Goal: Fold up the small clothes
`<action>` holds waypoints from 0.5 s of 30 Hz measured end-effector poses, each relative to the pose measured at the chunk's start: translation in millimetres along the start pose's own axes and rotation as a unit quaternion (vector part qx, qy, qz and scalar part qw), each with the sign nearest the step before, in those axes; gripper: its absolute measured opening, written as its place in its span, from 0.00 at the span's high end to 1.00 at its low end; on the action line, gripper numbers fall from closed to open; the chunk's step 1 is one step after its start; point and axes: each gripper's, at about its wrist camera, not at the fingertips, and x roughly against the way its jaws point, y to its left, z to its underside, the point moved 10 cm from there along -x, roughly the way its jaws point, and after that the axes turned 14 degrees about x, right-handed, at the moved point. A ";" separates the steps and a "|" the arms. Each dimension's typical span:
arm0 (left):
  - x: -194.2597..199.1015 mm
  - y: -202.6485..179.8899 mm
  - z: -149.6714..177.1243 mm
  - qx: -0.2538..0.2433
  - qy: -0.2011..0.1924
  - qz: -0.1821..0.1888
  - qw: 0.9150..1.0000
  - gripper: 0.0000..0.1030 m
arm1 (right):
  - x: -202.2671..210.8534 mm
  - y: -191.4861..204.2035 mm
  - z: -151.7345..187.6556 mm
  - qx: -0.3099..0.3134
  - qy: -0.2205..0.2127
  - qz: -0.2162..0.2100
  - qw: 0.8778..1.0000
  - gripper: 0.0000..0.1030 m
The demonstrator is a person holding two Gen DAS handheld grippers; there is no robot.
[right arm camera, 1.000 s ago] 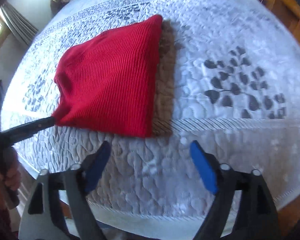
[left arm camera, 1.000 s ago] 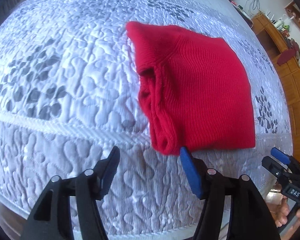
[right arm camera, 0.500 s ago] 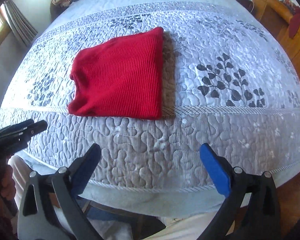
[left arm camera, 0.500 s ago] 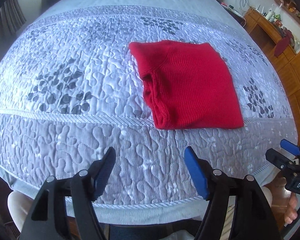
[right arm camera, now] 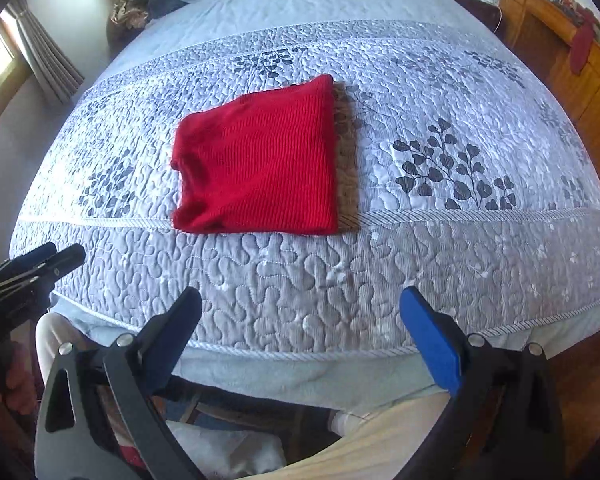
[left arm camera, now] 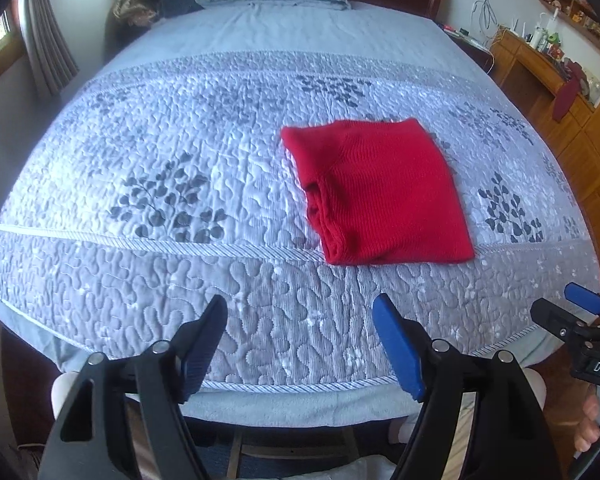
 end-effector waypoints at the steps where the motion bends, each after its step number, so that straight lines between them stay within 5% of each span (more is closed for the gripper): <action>1: 3.2 -0.3 -0.8 -0.001 -0.003 0.001 1.000 0.26 | 2.4 2.3 0.2 0.000 -0.001 -0.002 1.000 0.04; 15: 24.1 -2.2 -4.8 -0.005 -0.030 -0.009 0.999 0.24 | 18.4 10.5 -2.3 0.000 -0.007 0.000 1.000 0.04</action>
